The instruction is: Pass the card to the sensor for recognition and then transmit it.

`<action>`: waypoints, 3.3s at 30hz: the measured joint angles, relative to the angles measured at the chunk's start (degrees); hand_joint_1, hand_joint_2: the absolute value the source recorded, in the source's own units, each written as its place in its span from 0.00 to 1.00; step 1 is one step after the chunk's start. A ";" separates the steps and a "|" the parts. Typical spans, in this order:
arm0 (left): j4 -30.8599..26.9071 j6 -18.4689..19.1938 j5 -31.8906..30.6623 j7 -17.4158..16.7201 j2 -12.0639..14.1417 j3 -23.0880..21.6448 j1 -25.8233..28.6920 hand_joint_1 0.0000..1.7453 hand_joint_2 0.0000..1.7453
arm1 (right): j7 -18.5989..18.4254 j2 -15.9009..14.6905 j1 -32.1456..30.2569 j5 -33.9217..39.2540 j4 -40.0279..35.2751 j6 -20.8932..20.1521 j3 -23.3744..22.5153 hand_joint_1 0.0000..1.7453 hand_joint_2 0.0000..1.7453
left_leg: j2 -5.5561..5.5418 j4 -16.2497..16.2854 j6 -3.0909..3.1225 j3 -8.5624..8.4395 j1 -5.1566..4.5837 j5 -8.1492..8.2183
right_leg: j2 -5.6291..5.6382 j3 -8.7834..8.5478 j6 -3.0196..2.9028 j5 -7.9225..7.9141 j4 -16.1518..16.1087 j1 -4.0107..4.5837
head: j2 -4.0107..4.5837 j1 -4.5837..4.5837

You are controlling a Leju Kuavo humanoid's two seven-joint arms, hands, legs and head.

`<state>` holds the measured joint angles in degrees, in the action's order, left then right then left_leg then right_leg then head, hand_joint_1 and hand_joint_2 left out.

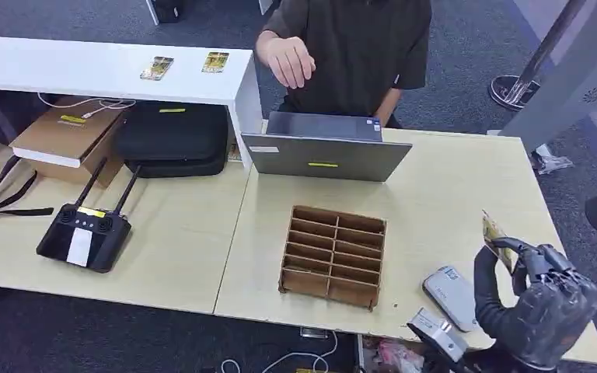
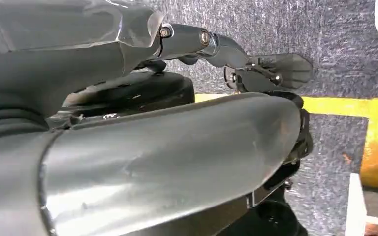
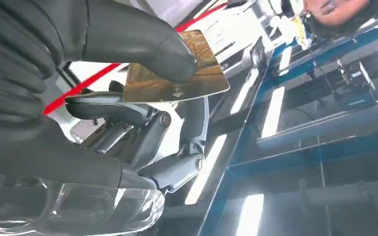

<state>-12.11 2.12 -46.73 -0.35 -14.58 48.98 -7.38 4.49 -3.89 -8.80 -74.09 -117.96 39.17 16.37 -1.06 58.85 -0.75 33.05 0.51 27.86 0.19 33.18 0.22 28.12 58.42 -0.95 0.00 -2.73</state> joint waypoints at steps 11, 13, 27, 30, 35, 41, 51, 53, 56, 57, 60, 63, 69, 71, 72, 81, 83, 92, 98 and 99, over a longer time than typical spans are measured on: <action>0.00 1.40 -3.30 -4.72 -0.11 -4.77 -1.76 0.00 0.00 | 1.17 6.98 26.98 7.58 26.46 -1.55 1.09 1.00 1.00 | 0.20 0.00 -0.10 0.01 0.02 -0.42 | 0.28 0.15 -0.08 -0.44 0.09 0.01 | 0.00 0.02; -0.02 1.40 -3.78 -5.31 -0.31 -5.73 -1.85 0.00 0.00 | 1.13 8.64 33.17 8.28 33.10 -1.22 1.07 1.00 1.00 | 0.16 0.00 -0.12 0.02 0.01 -0.50 | 0.25 0.15 -0.07 -0.47 0.14 0.00 | 0.00 0.00; -0.61 1.40 -6.12 -8.09 -1.20 -11.61 -2.00 0.00 0.00 | -1.29 16.07 55.04 4.41 65.64 -0.07 -4.66 1.00 1.00 | -0.01 0.01 -0.16 0.13 -0.01 -0.59 | 0.11 0.24 -0.09 -0.52 0.14 -0.01 | 0.00 0.00; -0.77 1.38 -6.36 -8.87 -1.36 -12.57 -2.06 0.00 0.00 | -0.75 16.48 55.78 3.23 68.06 -0.07 -6.25 1.00 1.00 | -0.01 0.01 -0.16 0.13 -0.02 -0.59 | 0.11 0.25 -0.09 -0.52 0.14 -0.02 | 0.00 0.02; -0.83 1.40 -6.88 -9.27 -1.36 -13.96 -2.02 0.00 0.00 | -0.81 16.81 56.10 1.65 69.94 -0.04 -7.50 1.00 1.00 | -0.01 0.01 -0.16 0.13 -0.01 -0.59 | 0.11 0.25 -0.09 -0.52 0.14 -0.02 | 0.00 0.00; -0.85 1.55 -7.93 -9.24 -1.36 -15.87 -1.90 0.00 0.00 | -1.16 16.81 56.13 1.13 70.53 0.02 -8.63 0.69 1.00 | -0.01 0.01 -0.17 0.13 0.00 -0.59 | 0.11 0.26 -0.09 -0.52 0.15 -0.01 | 0.00 0.00; -0.85 1.55 -8.04 -9.05 -1.31 -17.40 -1.70 0.00 0.00 | -1.51 16.81 55.74 0.63 70.64 0.02 -9.31 0.00 1.00 | 0.00 0.01 -0.17 0.13 -0.01 -0.59 | 0.12 0.27 -0.09 -0.52 0.14 -0.01 | 0.00 0.00; -0.85 1.68 -8.00 -8.68 -1.22 -17.51 -1.58 0.00 0.00 | -1.51 16.81 55.56 0.65 70.64 0.00 -9.33 0.00 1.00 | 0.00 0.01 -0.17 0.13 -0.01 -0.59 | 0.12 0.27 -0.09 -0.52 0.15 -0.01 | 0.00 0.00; -0.85 1.75 -7.87 -8.43 -1.14 -17.66 -1.51 0.00 0.00 | -1.60 16.81 55.31 0.54 70.60 0.02 -9.33 0.00 1.00 | 0.00 0.01 -0.17 0.13 -0.01 -0.59 | 0.12 0.27 -0.09 -0.52 0.15 -0.01 | 0.00 0.00; -0.85 1.75 -7.87 -8.39 -1.14 -17.73 -1.48 0.00 0.00 | -1.67 16.81 55.20 0.54 70.60 0.02 -9.33 0.00 1.00 | 0.00 0.01 -0.17 0.13 -0.01 -0.59 | 0.12 0.27 -0.09 -0.52 0.15 -0.01 | 0.00 0.00; -0.85 1.75 -7.78 -8.13 -1.14 -17.88 -1.41 0.00 0.00 | -1.84 16.81 54.73 0.54 70.16 0.02 -9.33 0.00 1.00 | 0.00 0.01 -0.17 0.13 -0.01 -0.59 | 0.11 0.27 -0.09 -0.52 0.15 -0.01 | 0.00 0.00; -0.85 1.75 -7.54 -8.06 -1.09 -18.29 -1.35 0.00 0.00 | -2.13 16.81 54.27 0.54 69.39 0.02 -9.33 0.00 1.00 | 0.00 0.01 -0.17 0.13 -0.01 -0.59 | 0.12 0.27 -0.09 -0.52 0.15 -0.01 | 0.00 0.00; -0.85 1.75 -6.88 -7.89 -0.94 -19.06 -1.23 0.00 0.00 | -2.76 16.81 53.41 -0.01 67.34 -0.09 -9.33 0.00 1.00 | 0.01 0.01 -0.17 0.13 -0.01 -0.59 | 0.12 0.26 -0.09 -0.52 0.15 -0.01 | 0.00 0.00; -0.85 1.75 -6.77 -7.89 -0.92 -19.23 -1.21 0.00 0.00 | -2.89 16.81 53.26 -0.22 66.77 -0.11 -9.33 0.00 1.00 | 0.00 0.01 -0.17 0.13 -0.01 -0.59 | 0.12 0.27 -0.09 -0.52 0.14 -0.01 | 0.00 0.00; -0.85 1.75 -6.69 -7.89 -0.87 -19.36 -1.21 0.00 0.00 | -2.98 16.81 53.19 -0.36 66.49 -0.13 -9.33 0.00 1.00 | 0.01 0.01 -0.17 0.13 -0.01 -0.59 | 0.12 0.27 -0.09 -0.52 0.14 -0.01 | 0.00 0.00; -0.85 1.77 -6.08 -8.79 -0.87 -20.44 -1.34 0.00 0.00 | -3.31 16.76 52.03 -0.51 63.95 -0.48 -9.33 0.00 1.00 | 0.02 0.01 -0.17 0.12 -0.01 -0.59 | 0.12 0.28 -0.09 -0.52 0.14 -0.01 | 0.00 0.00; -0.85 1.77 -6.01 -8.96 -0.90 -20.52 -1.40 0.00 0.00 | -3.31 16.74 51.81 -0.51 63.56 -0.50 -9.33 0.00 1.00 | 0.02 0.01 -0.17 0.13 -0.01 -0.59 | 0.13 0.28 -0.09 -0.52 0.14 -0.01 | 0.00 0.00; -0.87 1.77 -5.22 -9.72 -0.96 -21.33 -1.48 0.00 0.00 | -3.78 16.44 51.23 -2.52 61.64 -0.20 -9.42 0.00 1.00 | 0.03 0.01 -0.17 0.13 -0.01 -0.59 | 0.13 0.30 -0.09 -0.52 0.14 -0.01 | 0.00 0.00; -0.87 1.75 -4.09 -9.31 -0.68 -21.51 -1.26 0.00 0.00 | -4.27 15.48 48.86 -5.57 51.18 -0.59 -10.47 0.00 1.00 | 0.01 0.01 -0.16 0.15 -0.01 -0.58 | 0.11 0.31 -0.09 -0.52 0.14 -0.02 | 0.00 -0.02; -0.87 1.73 -3.93 -9.22 -0.66 -21.53 -1.19 0.00 0.00 | -4.31 15.19 48.30 -6.08 48.66 -0.90 -10.69 0.00 1.00 | 0.01 0.01 -0.15 0.16 -0.02 -0.56 | 0.10 0.31 -0.08 -0.51 0.13 -0.02 | 0.00 0.02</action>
<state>-12.98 3.85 -50.66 -9.57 -15.23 27.45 -8.58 0.17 11.30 39.50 -80.17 -69.30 38.27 5.68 -1.05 58.86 -0.89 33.21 0.50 27.30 0.30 33.48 0.13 27.61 58.55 -0.96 0.00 -2.71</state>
